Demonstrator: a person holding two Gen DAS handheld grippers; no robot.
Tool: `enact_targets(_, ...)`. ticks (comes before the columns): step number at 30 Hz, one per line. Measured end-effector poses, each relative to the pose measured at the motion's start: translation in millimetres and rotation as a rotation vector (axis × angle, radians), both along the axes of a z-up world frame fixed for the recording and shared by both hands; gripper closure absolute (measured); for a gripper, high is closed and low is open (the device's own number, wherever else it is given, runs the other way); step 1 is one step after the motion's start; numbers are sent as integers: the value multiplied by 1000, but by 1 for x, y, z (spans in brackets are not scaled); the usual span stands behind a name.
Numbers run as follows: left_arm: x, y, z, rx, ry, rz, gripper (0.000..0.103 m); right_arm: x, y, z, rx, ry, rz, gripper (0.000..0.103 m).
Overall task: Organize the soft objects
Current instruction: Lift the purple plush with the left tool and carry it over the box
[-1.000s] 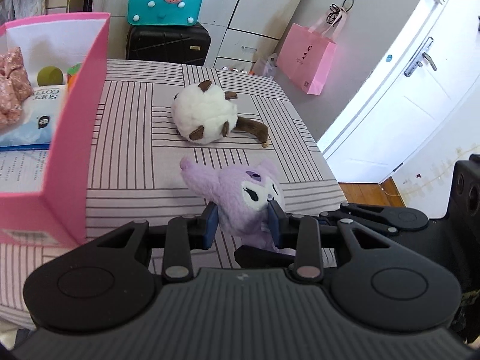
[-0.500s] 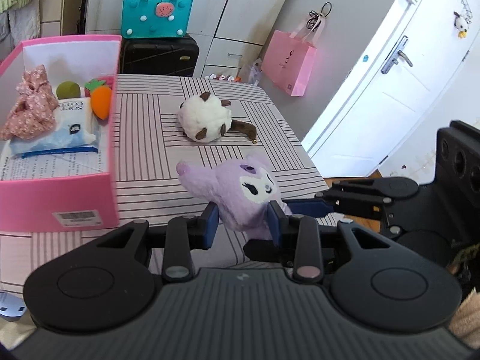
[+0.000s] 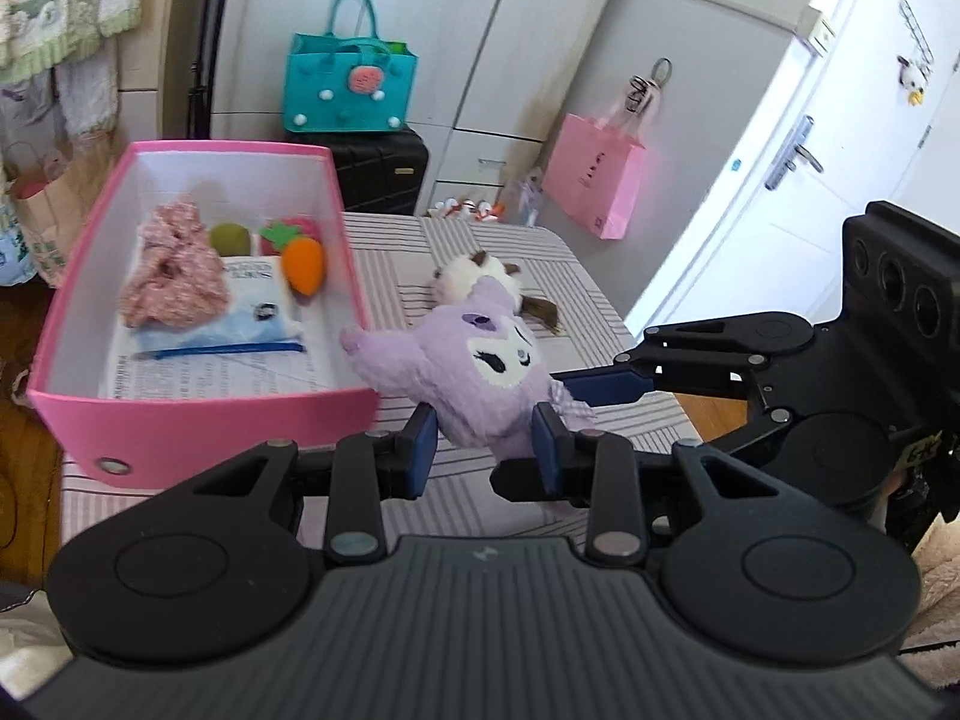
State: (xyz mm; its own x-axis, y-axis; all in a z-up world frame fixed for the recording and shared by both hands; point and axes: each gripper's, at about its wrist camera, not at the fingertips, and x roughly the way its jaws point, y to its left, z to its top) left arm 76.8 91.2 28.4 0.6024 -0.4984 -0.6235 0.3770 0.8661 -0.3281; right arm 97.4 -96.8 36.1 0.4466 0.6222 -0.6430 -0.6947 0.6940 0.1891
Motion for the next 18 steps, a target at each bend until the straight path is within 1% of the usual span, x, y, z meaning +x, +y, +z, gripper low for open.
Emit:
enact_targets(5,5,22,13,7,-8,23,71,11,22,14,-7,-20,50,48)
enact_targets(10,18,41,28,26,-62,72,71,28,43,29,2,-83,101,48)
enact_targets(15,48,56,36,42,-100,133,71,63,62,35,34,-110,111,48)
enact_targets(18,75,64,35,38,-91,158,71,89,74,35,46,-107,100,48)
